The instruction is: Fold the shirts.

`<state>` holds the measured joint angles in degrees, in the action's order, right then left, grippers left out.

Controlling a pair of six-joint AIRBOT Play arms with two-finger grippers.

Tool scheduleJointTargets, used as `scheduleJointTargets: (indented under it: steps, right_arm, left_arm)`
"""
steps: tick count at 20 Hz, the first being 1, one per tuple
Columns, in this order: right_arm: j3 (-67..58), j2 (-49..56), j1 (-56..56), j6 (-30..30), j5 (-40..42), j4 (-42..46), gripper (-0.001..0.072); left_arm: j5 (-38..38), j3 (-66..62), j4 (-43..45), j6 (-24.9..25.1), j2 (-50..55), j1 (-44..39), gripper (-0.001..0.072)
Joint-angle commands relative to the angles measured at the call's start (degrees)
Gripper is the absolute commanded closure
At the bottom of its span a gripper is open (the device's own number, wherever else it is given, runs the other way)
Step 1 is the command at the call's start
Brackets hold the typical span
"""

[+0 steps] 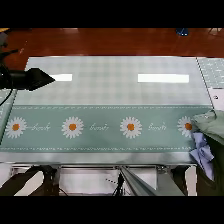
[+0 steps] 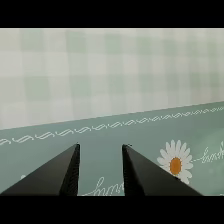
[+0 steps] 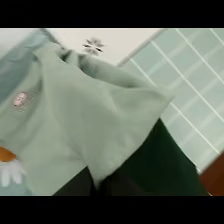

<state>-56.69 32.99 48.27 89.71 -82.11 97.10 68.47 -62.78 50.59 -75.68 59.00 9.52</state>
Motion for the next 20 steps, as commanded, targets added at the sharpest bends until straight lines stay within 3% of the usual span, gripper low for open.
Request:
scheduleJointTargets:
  steps: [1,6,12,16,19,20]
  right_arm:
    - [-0.3,1.5,7.9,0.8,-8.2,11.7,0.0681]
    - [-0.2,2.1,15.3,-1.7,-14.6,20.0,0.0680]
    - [0.6,2.0,21.7,-4.7,-12.6,22.0,0.0675]
    - [3.8,2.0,21.6,-4.7,-11.7,21.8,0.0325]
    - [3.9,2.0,21.6,-4.7,-7.0,20.2,0.0314]
    - [3.8,2.0,21.6,-4.8,-4.1,16.3,0.0318]
  left_arm:
    - [-1.8,0.0,0.0,0.2,3.1,0.0,0.0379]
    - [-8.2,0.0,0.0,3.8,7.3,0.0,0.0379]
    - [-15.0,0.0,1.0,4.6,12.0,0.2,0.0379]
    - [-17.1,0.0,1.1,5.2,13.0,0.2,0.0379]
    - [-16.8,0.0,1.0,8.1,13.0,0.2,0.0376]
    - [-15.6,-0.1,0.4,12.4,12.9,0.0,0.0286]
